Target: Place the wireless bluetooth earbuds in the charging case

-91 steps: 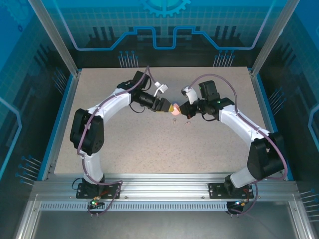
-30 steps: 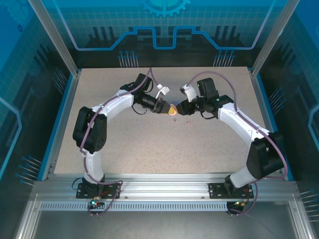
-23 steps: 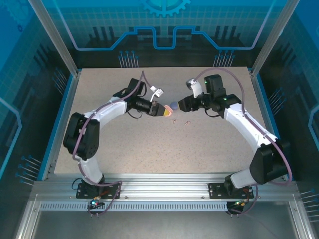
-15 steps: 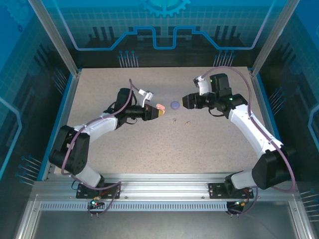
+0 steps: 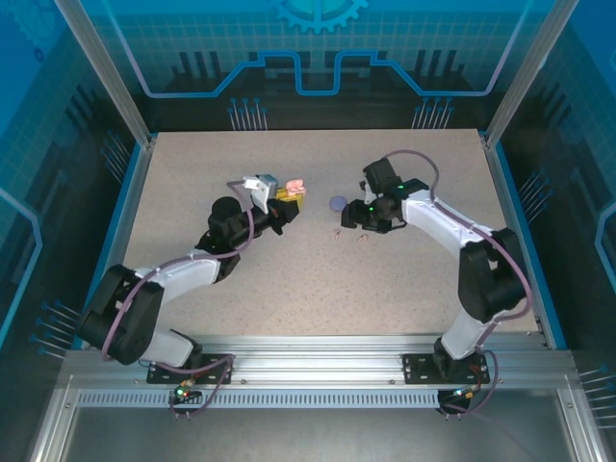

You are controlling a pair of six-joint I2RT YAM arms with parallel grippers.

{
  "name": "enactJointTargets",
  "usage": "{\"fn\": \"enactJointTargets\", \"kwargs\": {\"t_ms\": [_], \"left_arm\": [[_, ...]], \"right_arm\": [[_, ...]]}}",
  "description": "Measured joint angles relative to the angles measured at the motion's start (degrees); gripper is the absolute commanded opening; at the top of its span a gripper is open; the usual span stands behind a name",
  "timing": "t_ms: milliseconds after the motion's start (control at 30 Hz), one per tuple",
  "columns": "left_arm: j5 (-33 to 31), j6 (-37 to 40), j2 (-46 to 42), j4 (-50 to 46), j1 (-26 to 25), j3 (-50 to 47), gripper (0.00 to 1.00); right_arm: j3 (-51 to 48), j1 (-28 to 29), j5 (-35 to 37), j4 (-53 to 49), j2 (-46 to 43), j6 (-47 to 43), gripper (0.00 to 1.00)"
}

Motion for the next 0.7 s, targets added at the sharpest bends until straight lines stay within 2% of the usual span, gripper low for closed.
{"fn": "enactJointTargets", "kwargs": {"t_ms": [400, 567, 700], "left_arm": [[-7.3, 4.7, -8.2, 5.5, -2.3, -3.0, 0.00], [-11.8, 4.7, -9.7, 6.6, -2.5, -3.1, 0.00], [-13.3, 4.8, -10.6, 7.3, -2.5, -3.1, 0.00]], "right_arm": [[14.0, 5.8, 6.8, -5.8, 12.4, 4.4, 0.57], [17.1, 6.7, 10.1, -8.9, 15.8, 5.5, 0.55], [18.5, 7.0, 12.2, -11.1, 18.7, 6.4, 0.50]]}}
